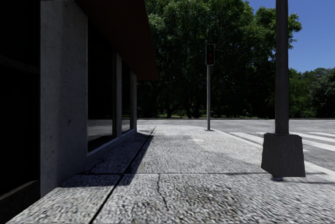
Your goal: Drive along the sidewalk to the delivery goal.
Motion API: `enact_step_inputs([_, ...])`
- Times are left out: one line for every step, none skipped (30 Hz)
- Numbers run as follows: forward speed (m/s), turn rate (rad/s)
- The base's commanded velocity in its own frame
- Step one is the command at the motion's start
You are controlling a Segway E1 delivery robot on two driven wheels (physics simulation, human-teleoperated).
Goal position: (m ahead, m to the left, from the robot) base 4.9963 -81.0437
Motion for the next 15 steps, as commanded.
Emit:
enact_step_inputs([2.0,0.0])
enact_step_inputs([2.0,0.0])
enact_step_inputs([2.0,0.0])
enact_step_inputs([2.0,0.0])
enact_step_inputs([2.0,0.0])
enact_step_inputs([2.0,0.0])
enact_step_inputs([2.0,0.0])
enact_step_inputs([2.0,0.0])
enact_step_inputs([2.0,0.0])
enact_step_inputs([2.0,0.0])
enact_step_inputs([2.0,0.0])
enact_step_inputs([2.0,0.0])
enact_step_inputs([2.0,0.0])
enact_step_inputs([2.0,0.0])
enact_step_inputs([2.0,0.0])
